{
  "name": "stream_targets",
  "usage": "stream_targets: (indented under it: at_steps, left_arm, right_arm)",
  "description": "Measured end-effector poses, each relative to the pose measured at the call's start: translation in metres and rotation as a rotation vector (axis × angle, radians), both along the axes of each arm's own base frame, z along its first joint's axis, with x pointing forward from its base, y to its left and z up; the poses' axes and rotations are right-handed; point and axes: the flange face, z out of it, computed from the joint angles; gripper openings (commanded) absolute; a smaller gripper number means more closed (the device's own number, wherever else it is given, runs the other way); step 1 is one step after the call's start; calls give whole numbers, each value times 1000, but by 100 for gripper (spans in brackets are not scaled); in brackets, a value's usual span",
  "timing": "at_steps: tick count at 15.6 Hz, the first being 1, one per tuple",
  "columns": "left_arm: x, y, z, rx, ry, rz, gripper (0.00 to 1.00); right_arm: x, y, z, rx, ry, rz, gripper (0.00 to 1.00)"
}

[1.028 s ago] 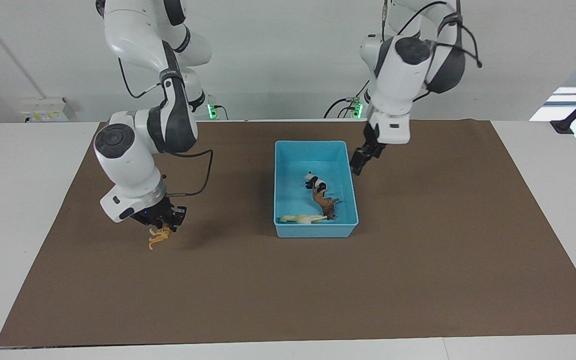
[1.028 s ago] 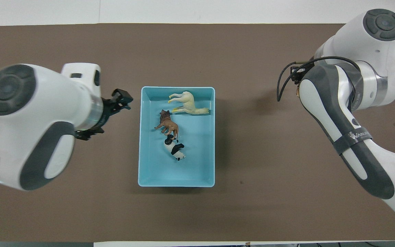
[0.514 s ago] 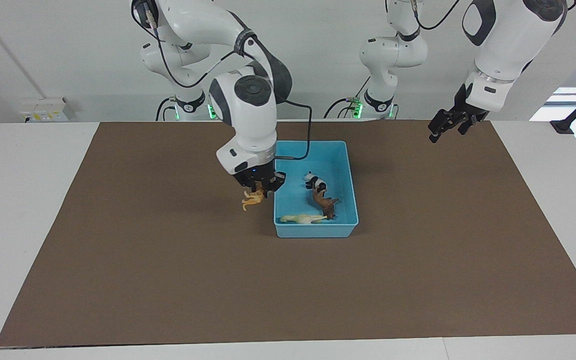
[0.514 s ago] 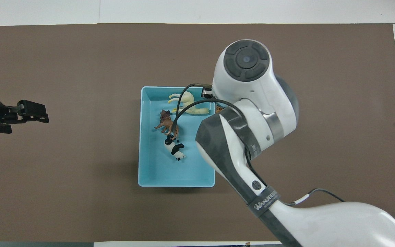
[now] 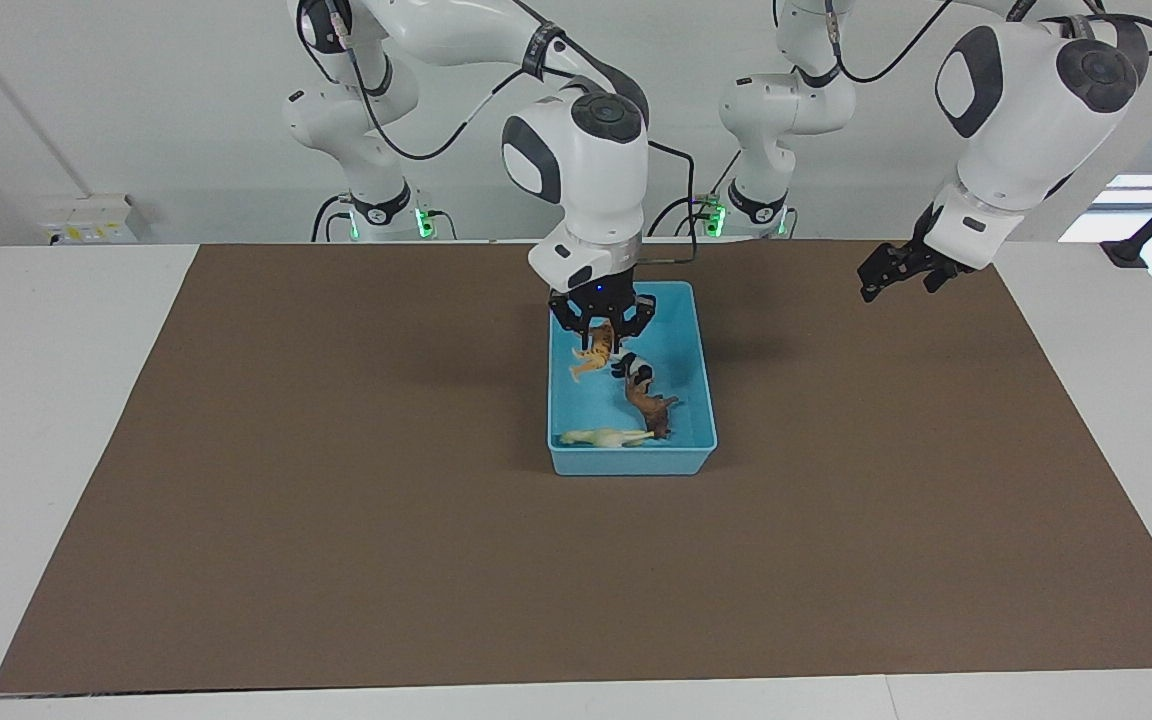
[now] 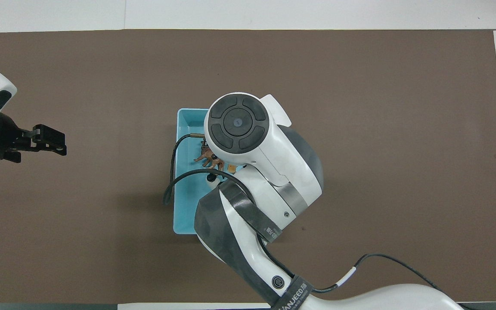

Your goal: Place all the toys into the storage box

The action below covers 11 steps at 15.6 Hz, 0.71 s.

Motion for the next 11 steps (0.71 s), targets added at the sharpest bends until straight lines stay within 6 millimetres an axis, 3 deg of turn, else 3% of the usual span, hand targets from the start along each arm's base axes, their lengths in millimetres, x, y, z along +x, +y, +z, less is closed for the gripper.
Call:
stream_targets:
  at_steps: [4,6,8,11]
  left_arm:
    - [0,-5,1,-10,-7,-79,100]
    - [3,1,5,-17,-15,-124,100]
    - [7,2,8,-24,-22,-141,100]
    - [10,-3,6,-33,-20,-149,100]
  right_arm:
    - [3,-11,0,-46,25,1,100]
    - [19,-37,12,-74,23,56,100]
    - [52,-95,33,-74,7,106,100]
    - [86,-207,73,-78,-21,161,100]
